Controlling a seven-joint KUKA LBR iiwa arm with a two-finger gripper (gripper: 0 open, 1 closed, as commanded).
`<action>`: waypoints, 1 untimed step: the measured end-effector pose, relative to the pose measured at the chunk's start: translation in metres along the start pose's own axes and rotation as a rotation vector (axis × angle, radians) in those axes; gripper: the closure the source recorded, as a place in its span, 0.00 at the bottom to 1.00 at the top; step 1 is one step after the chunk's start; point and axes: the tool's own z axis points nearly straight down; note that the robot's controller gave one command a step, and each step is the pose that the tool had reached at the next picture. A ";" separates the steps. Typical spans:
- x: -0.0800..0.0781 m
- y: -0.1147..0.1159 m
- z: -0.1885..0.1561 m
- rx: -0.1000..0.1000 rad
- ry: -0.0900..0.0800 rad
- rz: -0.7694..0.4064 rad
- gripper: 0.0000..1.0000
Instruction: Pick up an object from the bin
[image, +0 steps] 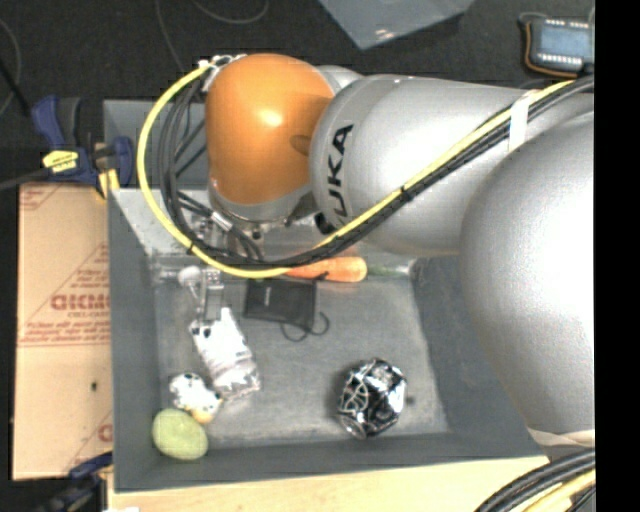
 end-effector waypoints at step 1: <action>-0.001 -0.001 -0.005 -0.002 -0.008 0.004 0.00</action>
Offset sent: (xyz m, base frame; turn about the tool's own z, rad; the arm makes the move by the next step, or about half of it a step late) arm -0.0765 -0.0689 0.0274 0.1529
